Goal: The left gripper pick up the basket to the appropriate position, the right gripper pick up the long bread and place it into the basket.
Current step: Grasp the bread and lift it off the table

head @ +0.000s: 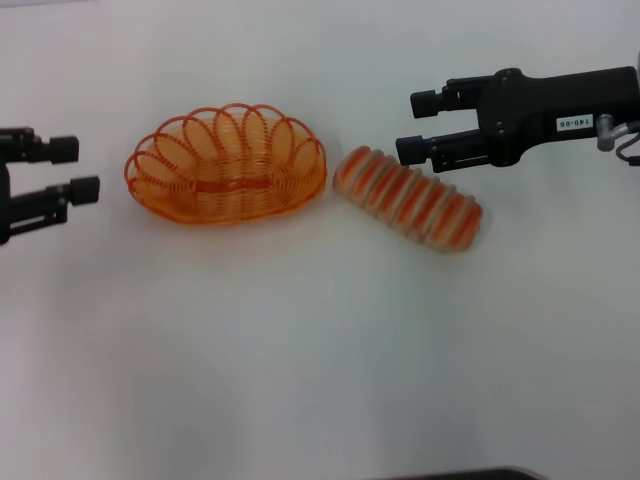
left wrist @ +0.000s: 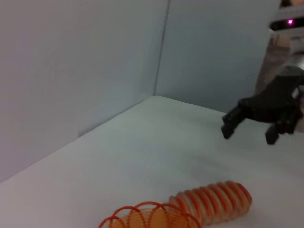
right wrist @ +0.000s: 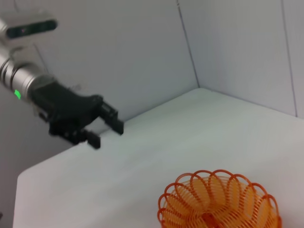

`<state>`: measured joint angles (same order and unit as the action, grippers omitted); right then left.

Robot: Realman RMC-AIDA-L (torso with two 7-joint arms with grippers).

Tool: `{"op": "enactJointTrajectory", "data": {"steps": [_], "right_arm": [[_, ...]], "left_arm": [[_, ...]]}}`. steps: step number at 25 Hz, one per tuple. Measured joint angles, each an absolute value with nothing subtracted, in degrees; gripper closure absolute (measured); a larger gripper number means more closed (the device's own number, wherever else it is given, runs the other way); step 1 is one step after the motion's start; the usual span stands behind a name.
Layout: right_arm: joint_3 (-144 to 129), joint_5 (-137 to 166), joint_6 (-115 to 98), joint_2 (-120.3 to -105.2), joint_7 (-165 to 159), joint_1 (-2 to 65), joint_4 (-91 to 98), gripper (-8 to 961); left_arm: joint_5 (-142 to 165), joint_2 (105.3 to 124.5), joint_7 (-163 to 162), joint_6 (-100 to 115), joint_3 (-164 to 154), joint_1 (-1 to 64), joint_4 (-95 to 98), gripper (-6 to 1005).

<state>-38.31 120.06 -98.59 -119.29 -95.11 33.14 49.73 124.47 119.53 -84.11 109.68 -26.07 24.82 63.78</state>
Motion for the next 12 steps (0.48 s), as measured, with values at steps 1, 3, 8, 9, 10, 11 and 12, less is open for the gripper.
{"op": "enactJointTrajectory", "data": {"steps": [1, 3, 8, 9, 10, 11, 12], "right_arm": [[-38.2, 120.1, -98.5, -119.34, -95.5, 33.0, 49.6, 135], [-38.2, 120.1, -97.8, -119.36, -96.2, 32.7, 49.4, 135], [-38.1, 120.1, -96.1, -119.26, -96.7, 31.8, 49.2, 135], [-38.1, 120.1, -95.9, -119.24, -96.7, 31.7, 49.2, 135], [-38.1, 120.1, -95.7, -119.28, -96.7, 31.7, 49.2, 135], [-38.1, 120.1, -95.5, -119.31, -96.7, 31.6, 49.2, 135], [-38.1, 120.2, -95.5, -119.35, -96.7, 31.6, 49.1, 135]], "left_arm": [[124.5, 119.53, -84.1, 109.7, -26.1, 24.8, 63.8, 514], [125.5, 119.98, -81.1, 109.8, -26.8, 23.7, 63.7, 515], [128.8, 120.28, -80.5, 110.3, -27.8, 23.5, 63.0, 516], [129.1, 120.38, -80.4, 110.3, -27.9, 23.4, 62.9, 512], [129.1, 120.48, -80.4, 110.4, -27.9, 23.4, 62.8, 508], [129.1, 120.55, -80.5, 110.4, -27.8, 23.3, 62.7, 504], [129.1, 120.62, -80.6, 110.4, -27.8, 23.2, 62.6, 500]]}}
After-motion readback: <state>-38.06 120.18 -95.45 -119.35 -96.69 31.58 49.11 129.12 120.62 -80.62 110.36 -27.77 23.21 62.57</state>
